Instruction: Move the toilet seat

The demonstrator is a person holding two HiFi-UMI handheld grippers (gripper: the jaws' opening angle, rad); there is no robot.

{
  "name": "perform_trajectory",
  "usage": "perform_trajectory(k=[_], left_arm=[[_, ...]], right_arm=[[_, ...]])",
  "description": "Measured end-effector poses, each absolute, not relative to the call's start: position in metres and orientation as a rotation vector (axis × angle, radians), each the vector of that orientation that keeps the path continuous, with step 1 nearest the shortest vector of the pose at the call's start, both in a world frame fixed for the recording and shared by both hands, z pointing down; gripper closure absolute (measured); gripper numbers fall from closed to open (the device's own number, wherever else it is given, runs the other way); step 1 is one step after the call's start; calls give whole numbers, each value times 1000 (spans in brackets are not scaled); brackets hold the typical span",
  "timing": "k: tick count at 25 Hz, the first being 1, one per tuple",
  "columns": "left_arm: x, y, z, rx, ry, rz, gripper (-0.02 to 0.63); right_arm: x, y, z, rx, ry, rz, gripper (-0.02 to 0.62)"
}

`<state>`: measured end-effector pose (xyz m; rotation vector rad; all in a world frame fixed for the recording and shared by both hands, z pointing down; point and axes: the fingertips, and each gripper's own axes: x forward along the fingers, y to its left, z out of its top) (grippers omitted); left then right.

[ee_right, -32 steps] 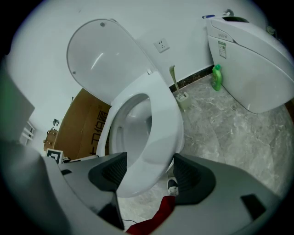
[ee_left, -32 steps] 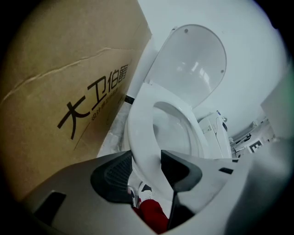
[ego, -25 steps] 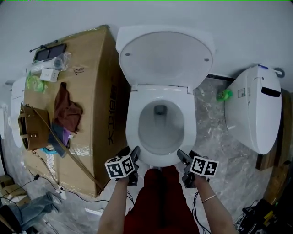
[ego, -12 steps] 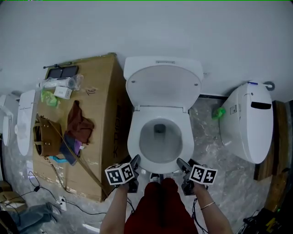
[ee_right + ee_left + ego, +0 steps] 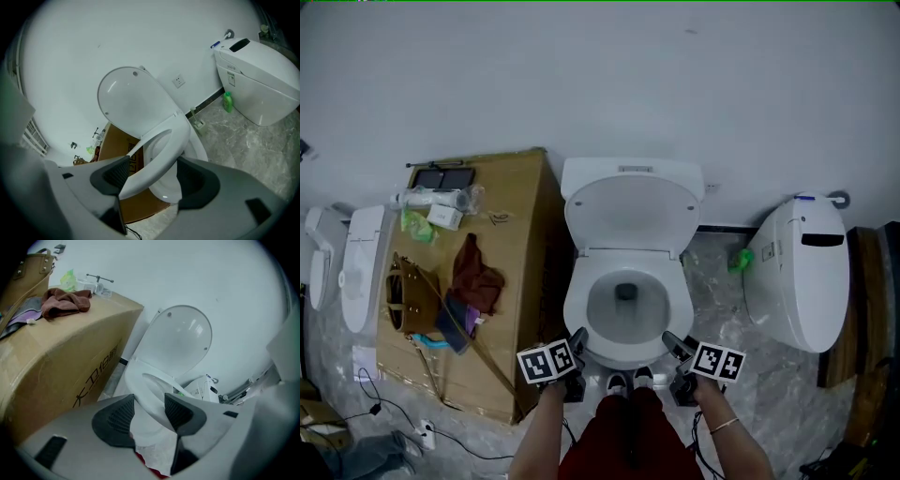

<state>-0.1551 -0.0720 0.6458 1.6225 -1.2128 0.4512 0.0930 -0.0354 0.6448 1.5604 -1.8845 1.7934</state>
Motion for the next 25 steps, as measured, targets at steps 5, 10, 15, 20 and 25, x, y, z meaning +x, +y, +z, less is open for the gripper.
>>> perform_trajectory(k=[5, 10, 15, 20, 25], left_arm=[[-153, -80, 623, 1664, -1221, 443, 403], [-151, -80, 596, 1722, -1259, 406, 403], [-148, -81, 569, 1804, -1297, 334, 405], [-150, -82, 547, 1864, -1349, 321, 446], [-144, -83, 552, 1902, -1355, 437, 472]], right_arm=[[96, -46, 631, 1567, -1890, 1796, 288], [99, -57, 617, 1580, -1910, 1796, 288], [100, -70, 603, 1570, -1938, 1775, 288], [103, -82, 590, 1578, -1960, 1770, 288], [105, -93, 581, 1591, -1981, 1798, 288]])
